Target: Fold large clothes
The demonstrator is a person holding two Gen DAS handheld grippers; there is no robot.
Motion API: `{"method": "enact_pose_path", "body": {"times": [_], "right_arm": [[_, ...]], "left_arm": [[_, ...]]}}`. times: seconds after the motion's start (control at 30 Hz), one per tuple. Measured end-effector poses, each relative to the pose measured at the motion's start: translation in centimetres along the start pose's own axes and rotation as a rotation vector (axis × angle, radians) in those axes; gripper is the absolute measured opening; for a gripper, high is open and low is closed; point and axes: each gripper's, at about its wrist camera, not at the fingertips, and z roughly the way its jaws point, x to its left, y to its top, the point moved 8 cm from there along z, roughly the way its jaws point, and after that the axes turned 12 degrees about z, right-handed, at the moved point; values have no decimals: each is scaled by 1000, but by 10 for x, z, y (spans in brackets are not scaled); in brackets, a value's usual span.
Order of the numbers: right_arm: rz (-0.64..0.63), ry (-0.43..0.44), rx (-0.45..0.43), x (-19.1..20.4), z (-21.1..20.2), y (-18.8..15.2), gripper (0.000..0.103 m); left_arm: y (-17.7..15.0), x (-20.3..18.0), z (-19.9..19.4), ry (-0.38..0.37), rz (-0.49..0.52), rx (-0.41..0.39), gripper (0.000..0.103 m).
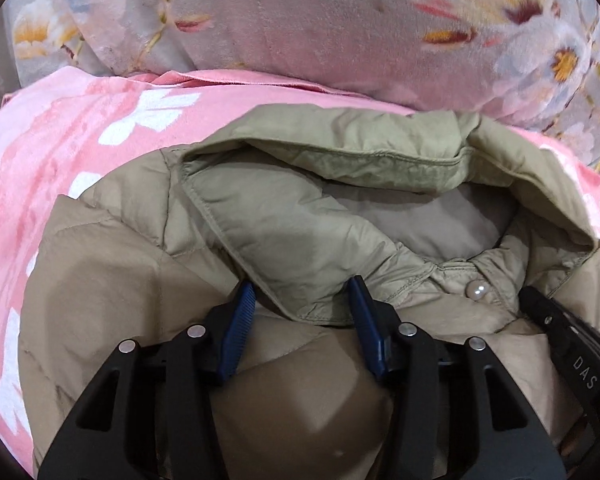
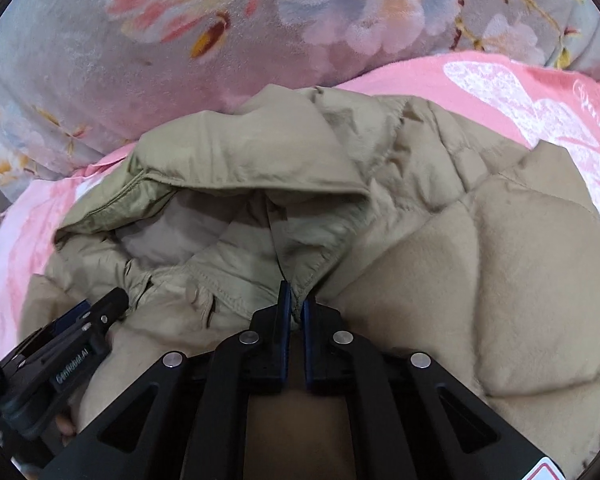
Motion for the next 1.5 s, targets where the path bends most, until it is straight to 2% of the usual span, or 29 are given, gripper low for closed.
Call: {"method": "enact_pose_path", "body": {"times": [0.07,0.13,0.23,0.37,0.47,0.53,0.57,0.6,0.7,0.73,0.8,0.9,1.13,1.23,1.5], "right_arm": [[11,3,-8,-9,-26,-1,6],[-6,4,-62,-11,-52,9,11],[13,23,-147,0,-79,44,14],[20,64,-197,36,-65,92,15],[-5,-4,-185,42,-31,102,15],[-19,4,-90,41,-6,91,15],[-35,11,-52,39,1,81,14],[-64,6,-52,39,3,75,14],[-183,-42,-67,29,1,55,9],[-196,-49,-66,26,1,50,5],[-216,-56,-63,18,2,40,4],[-239,-70,-69,13,6,30,3],[-236,-90,-77,10,15,24,1],[-254,-114,-87,12,17,24,1],[-261,-121,-94,13,18,25,1]], "left_arm": [[1,6,-16,2,19,-15,48],[11,20,-42,4,27,-64,48],[44,43,-70,-25,-50,-121,52],[92,53,-62,-32,-134,-121,61],[110,52,-29,-37,-167,-40,61],[104,46,1,-74,-175,61,60],[96,45,11,-75,-174,102,56],[86,42,18,-72,-157,122,55],[64,42,23,-50,-92,116,55],[57,43,23,-58,-90,114,55],[43,42,24,-68,-75,112,54],[31,36,24,-25,-4,83,54],[26,31,27,45,40,21,55],[28,29,29,88,61,12,55],[31,26,34,145,94,8,56]]}}
